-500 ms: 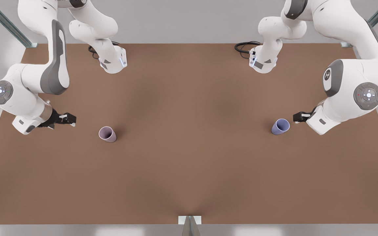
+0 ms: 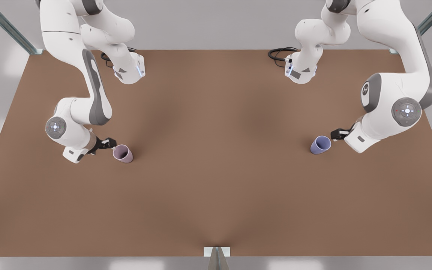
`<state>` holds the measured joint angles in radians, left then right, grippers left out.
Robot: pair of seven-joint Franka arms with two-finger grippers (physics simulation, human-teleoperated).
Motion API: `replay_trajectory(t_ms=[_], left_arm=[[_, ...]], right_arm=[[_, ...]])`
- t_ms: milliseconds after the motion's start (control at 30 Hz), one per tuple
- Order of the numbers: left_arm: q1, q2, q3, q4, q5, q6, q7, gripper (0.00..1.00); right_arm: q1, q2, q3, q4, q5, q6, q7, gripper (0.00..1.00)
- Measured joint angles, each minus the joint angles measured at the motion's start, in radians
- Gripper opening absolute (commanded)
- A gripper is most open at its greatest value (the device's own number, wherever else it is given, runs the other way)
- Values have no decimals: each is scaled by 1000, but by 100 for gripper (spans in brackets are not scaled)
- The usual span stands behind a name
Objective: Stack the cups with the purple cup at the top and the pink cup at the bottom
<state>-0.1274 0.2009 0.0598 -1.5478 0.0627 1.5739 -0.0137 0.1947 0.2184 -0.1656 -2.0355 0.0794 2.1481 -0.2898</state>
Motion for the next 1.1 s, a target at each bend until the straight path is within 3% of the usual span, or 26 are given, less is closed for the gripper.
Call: replay_trajectory(t_ms=[500,567,767,833,867,900,1100], left_arm=[[0,-2,0,-32,2,18,-2,100],[0,-1,0,-32,2,20,-2,100],[1,-1,6,-34,3,18,0,100],[-1,0,6,-34,3,19,0,100],[0,0,6,-34,3,20,0,100],[0,0,6,-34,3,20,0,100],[0,-1,6,-34,3,19,0,100]], right_arm=[[10,109,0,-91,6,174,-48,100],[6,129,1,-93,6,181,-49,92],[4,167,2,-124,39,243,-49,57],[6,167,3,-123,60,242,-48,31],[9,170,2,-121,62,242,-48,29],[9,171,1,-119,62,242,-48,21],[8,182,1,-98,63,236,-71,21]])
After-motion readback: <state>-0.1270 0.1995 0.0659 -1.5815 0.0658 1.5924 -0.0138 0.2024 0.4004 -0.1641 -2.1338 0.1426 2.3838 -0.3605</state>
